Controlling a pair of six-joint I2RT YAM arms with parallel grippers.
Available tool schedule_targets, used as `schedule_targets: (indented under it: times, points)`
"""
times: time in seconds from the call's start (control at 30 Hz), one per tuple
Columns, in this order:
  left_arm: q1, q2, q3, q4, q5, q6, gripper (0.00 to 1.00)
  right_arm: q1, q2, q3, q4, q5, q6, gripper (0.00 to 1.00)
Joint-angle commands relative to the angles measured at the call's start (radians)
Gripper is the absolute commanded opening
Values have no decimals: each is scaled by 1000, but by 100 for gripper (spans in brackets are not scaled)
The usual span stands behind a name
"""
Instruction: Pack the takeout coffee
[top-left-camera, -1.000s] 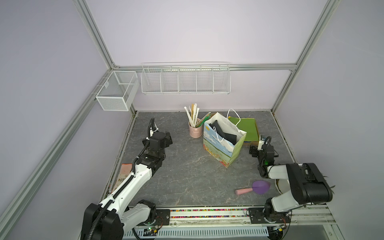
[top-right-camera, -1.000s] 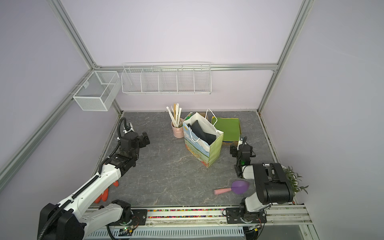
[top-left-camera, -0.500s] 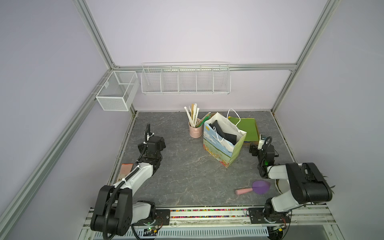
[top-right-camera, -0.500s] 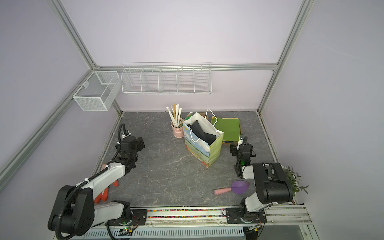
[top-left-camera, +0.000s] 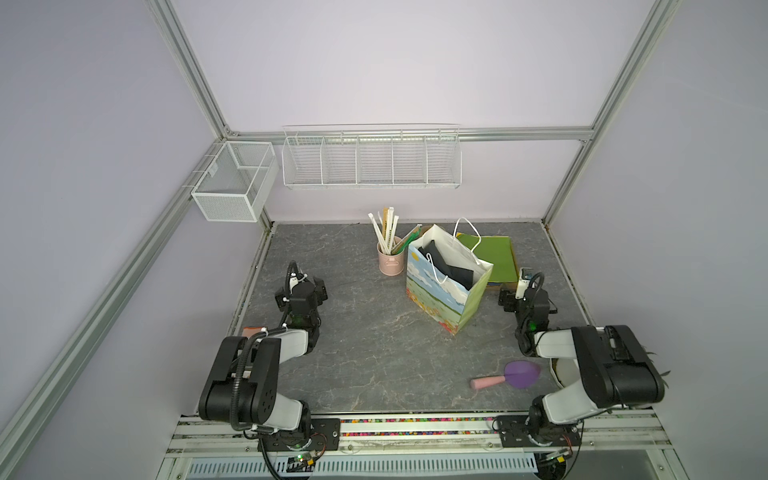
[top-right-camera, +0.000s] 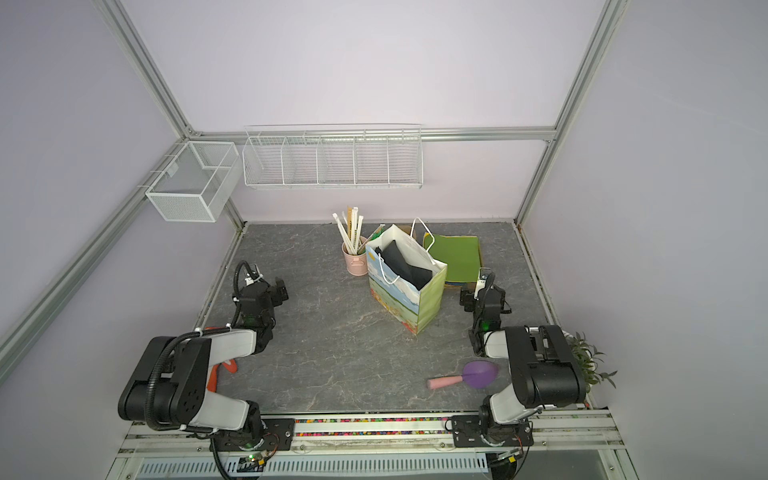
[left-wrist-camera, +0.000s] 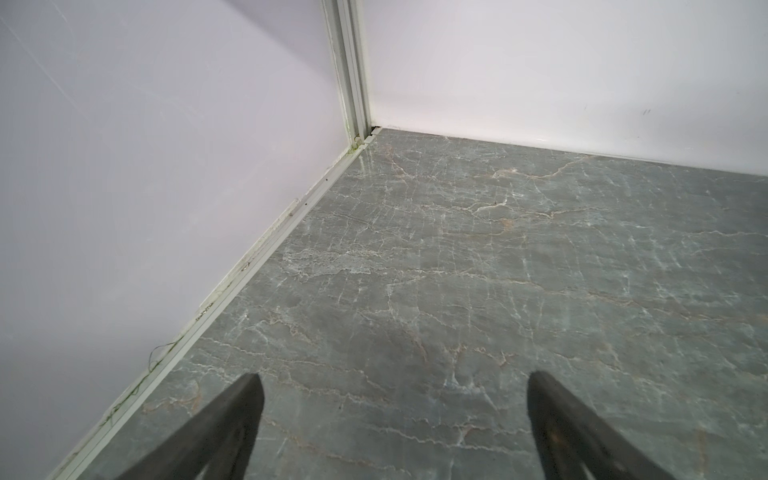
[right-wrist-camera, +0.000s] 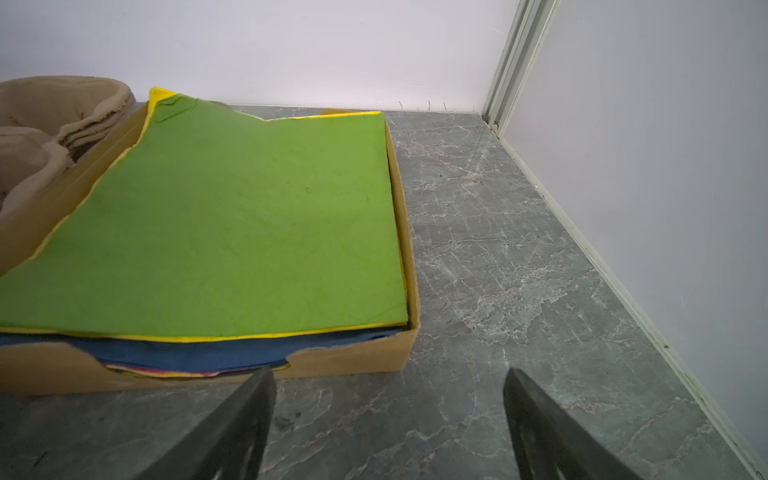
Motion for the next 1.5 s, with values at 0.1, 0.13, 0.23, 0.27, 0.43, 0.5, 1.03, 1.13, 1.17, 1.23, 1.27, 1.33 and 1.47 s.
schedule_targets:
  times: [0.1,0.13,0.23,0.27,0.43,0.5,1.03,1.13,1.17,1.23,1.27,1.33,1.47]
  points:
    - [22,43,-27,136,63,14,99,4,-1,-2,33,-10,-25,88]
    - [26,38,-26,128,70,11,99,5,-2,-4,33,-10,-25,88]
    - [27,47,-30,150,71,12,99,6,-1,-3,32,-10,-25,88]
    - [27,49,-33,161,72,13,99,5,-2,-4,33,-8,-25,88]
    - [27,63,-50,216,76,24,99,5,-2,-2,30,-9,-24,88]
    - [27,63,-51,216,77,25,99,3,-2,-1,29,-10,-23,88]
    - [27,65,-49,216,76,26,99,3,-2,-1,29,-12,-23,88]
    - [27,64,-50,216,77,26,99,3,-1,-1,28,-12,-24,88]
    - [28,63,-50,216,77,26,99,3,-2,-2,29,-11,-22,89]
    - [27,64,-50,216,77,24,99,4,-2,-1,28,-11,-23,88]
    - [27,64,-49,216,77,25,99,3,-1,-1,28,-11,-22,89]
    - [27,65,-51,217,84,30,99,3,-2,-1,27,-12,-23,88]
    - [31,68,-46,209,112,33,99,3,-2,-1,28,-12,-23,88]
